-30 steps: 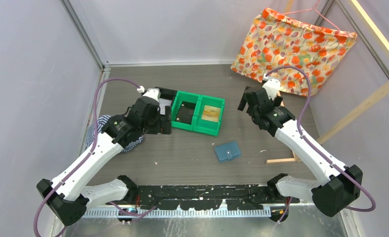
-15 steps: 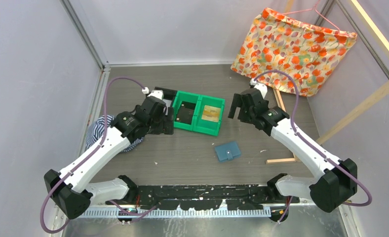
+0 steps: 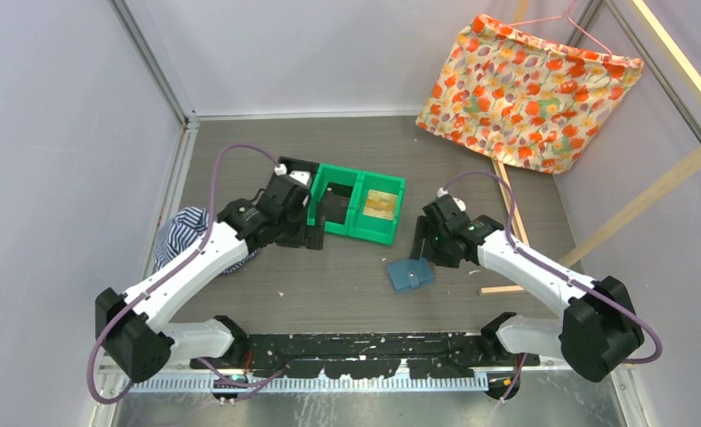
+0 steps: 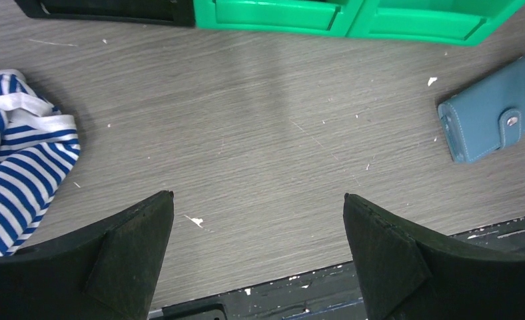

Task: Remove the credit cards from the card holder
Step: Open the card holder at the center of the board.

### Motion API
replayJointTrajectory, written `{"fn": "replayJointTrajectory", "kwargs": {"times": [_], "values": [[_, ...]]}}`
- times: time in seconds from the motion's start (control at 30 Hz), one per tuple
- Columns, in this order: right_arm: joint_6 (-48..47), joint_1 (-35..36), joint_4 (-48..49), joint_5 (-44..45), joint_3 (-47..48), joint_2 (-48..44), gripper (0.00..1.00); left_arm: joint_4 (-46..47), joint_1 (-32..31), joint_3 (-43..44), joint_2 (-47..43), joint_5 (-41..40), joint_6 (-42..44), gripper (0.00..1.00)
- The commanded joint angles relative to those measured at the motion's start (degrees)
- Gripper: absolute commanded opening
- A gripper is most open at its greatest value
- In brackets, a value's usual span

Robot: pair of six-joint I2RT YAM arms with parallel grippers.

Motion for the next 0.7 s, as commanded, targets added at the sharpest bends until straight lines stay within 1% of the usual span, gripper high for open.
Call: {"fn": "replayJointTrajectory", "kwargs": {"times": [0.0,0.07,0.2,0.27,0.33,0.43,0.47,0.5,0.67], "values": [[-1.40,4.81,1.42,-2.69,2.56,3.37,0.58,-0.18,-0.07,3.06,2.92,1.76,1.79,1.00],[-1.86,6.81,1.98,-1.34,2.52,6.09,0.50,-0.97,-0.03,3.57,3.35,0.22,0.81,1.00],[-3.68,7.91,4.02,-0.30,2.20,11.74,0.41,-0.94,0.07,4.18,5.14,2.17,-0.88,0.99],[-4.71,8.42,4.56,-0.63,2.42,13.76,0.38,-1.31,0.07,4.58,6.45,2.56,-1.70,0.99],[-5.37,9.49,4.24,-0.24,2.84,15.10,0.32,-1.53,0.01,4.65,7.28,2.13,-2.32,0.99],[-6.02,11.11,2.48,2.08,3.77,16.11,0.16,-1.35,0.07,4.48,7.62,2.57,-2.41,0.99],[-6.25,11.59,1.85,2.72,4.18,16.11,0.06,-1.13,0.07,4.47,7.48,3.20,-2.06,0.99],[-6.29,11.80,1.44,3.39,4.40,15.90,0.01,-0.90,0.07,4.47,7.37,3.54,-1.99,0.99],[-5.80,12.05,0.68,3.45,5.04,11.78,0.01,0.31,0.07,4.48,6.70,4.67,-1.81,0.99]]}}
